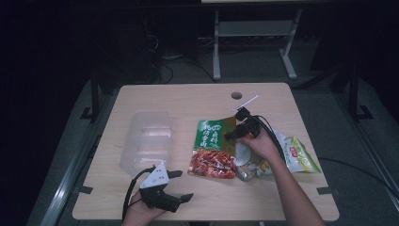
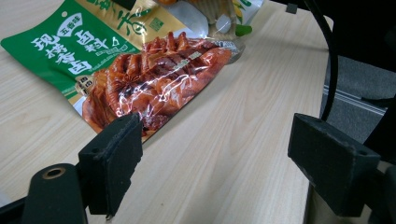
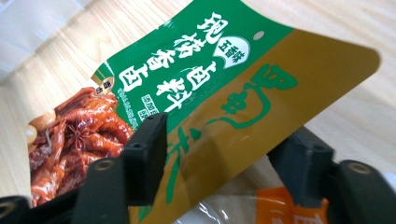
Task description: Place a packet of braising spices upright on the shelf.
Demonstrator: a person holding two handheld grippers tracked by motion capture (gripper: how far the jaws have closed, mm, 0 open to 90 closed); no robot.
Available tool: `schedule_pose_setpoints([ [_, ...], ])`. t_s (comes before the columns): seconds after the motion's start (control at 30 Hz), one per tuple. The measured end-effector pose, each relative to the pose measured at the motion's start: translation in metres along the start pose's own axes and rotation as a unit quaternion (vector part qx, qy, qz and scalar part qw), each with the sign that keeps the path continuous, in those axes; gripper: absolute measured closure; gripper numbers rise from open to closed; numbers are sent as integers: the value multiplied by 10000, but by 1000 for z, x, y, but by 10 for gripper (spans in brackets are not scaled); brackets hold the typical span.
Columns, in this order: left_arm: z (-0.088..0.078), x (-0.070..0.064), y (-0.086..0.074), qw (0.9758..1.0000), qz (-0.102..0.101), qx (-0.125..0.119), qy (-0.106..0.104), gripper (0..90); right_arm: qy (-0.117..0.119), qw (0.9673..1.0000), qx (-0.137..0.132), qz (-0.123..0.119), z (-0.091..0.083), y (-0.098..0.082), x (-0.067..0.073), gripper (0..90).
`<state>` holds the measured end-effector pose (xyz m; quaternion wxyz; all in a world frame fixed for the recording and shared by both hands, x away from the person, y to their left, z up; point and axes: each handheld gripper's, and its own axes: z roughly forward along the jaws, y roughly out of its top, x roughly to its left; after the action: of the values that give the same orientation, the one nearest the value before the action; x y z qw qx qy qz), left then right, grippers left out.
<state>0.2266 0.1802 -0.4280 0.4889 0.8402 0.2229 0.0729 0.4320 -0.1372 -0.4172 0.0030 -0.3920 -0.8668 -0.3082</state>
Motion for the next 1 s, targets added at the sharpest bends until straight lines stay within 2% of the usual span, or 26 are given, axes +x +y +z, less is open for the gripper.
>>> schedule_pose_setpoints([
  [0.07,0,1,0,10000,7,-16,12,174,77,9999,96,74,4,1,-2,493],
  [0.13,0,1,0,10000,10,7,28,174,111,9997,169,112,6,1,-2,617],
  [0.23,0,2,0,10000,-23,20,34,174,301,9995,4,78,3,0,0,793],
  [0.27,1,2,-1,10000,-31,14,26,174,301,9995,4,78,3,0,0,793],
  [0.3,1,2,-1,10000,-33,7,-6,175,261,9997,-27,-30,1,0,3,846],
  [0.43,1,2,0,10000,5,35,10,177,229,9996,-89,-164,-2,1,10,887],
  [0.5,1,3,-1,10000,-9,36,25,177,318,9987,-331,-236,-10,2,15,890],
  [0.53,1,3,-1,10000,-29,21,28,177,318,9987,-331,-236,-10,2,15,890],
  [0.57,1,3,-1,10000,-31,21,29,177,372,9978,-502,-236,-18,2,19,891],
  [0.67,0,4,0,10000,-24,8,51,177,372,9973,-573,-268,-25,2,24,891],
  [0.7,0,3,1,10000,-29,1,62,177,381,9964,-693,-319,-33,0,29,892],
  [0.77,-1,3,2,10000,-5,-8,84,177,384,9959,-744,-348,-37,-1,31,892],
  [0.83,-1,2,3,9999,11,-36,107,177,345,9935,-965,-497,-49,-8,38,892],
  [0.87,-1,1,4,9999,-1,-52,117,177,345,9935,-965,-497,-49,-8,38,892],
  [0.9,-1,1,5,9999,24,-42,128,177,328,9917,-1088,-603,-56,-14,42,892],
  [1.0,-1,-1,11,9998,122,-22,130,177,327,9901,-1227,-604,-64,-21,47,893],
])
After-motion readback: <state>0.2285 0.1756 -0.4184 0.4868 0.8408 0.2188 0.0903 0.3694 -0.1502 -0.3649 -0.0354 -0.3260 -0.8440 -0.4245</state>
